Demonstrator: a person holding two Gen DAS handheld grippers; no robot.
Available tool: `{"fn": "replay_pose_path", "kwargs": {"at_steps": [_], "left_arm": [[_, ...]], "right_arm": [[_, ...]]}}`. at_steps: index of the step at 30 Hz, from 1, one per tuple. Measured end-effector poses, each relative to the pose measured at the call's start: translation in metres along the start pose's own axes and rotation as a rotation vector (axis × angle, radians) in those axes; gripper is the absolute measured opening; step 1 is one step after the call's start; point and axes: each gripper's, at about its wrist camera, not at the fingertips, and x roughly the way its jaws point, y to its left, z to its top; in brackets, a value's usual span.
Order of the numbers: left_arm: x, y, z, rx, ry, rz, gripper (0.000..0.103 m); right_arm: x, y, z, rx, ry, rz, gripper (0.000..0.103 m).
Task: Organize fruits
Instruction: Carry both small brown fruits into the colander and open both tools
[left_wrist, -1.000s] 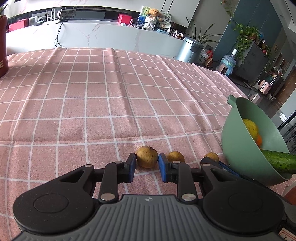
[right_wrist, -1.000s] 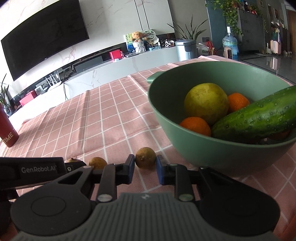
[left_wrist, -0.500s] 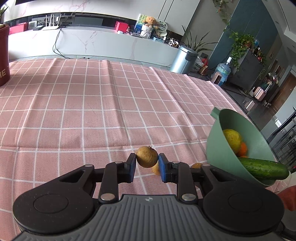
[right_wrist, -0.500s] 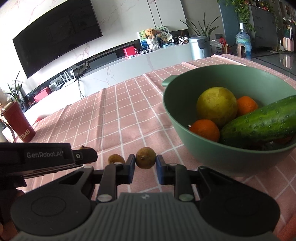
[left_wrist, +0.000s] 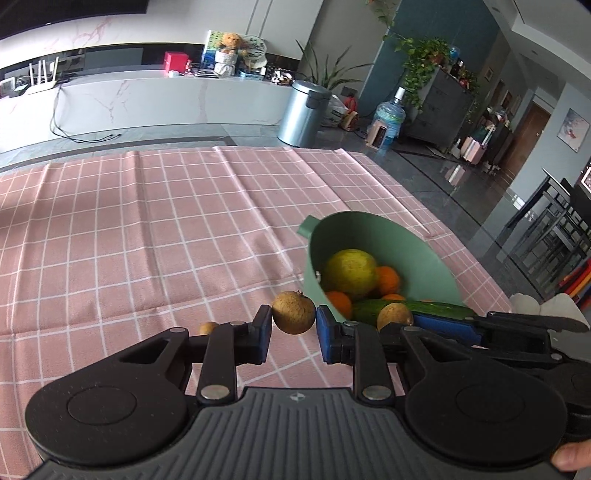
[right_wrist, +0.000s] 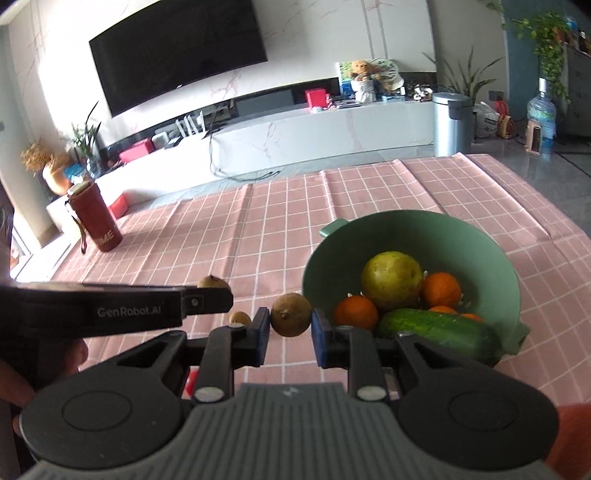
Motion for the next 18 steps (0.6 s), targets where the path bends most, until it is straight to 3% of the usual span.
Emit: {"fn": "replay_pose_path", "kwargs": {"at_steps": [5,14,18], "left_arm": [[0.014,-0.03,0.018,0.067,0.08,-0.06,0.029],[0.064,-0.06,0.038,0.083,0.291,-0.092,0.028],[0.083,-0.064,0.04,0.113,0.391,-0.051,0.028]], "right_arm": [[-0.007,-0.038,0.032,-0.1,0.146,0.108,0.02],[0.019,-0.062,0.06,-0.42,0.425,0.176,0.02],[0.035,-0.061,0.063,-0.485,0.482,0.21,0.02]]}}
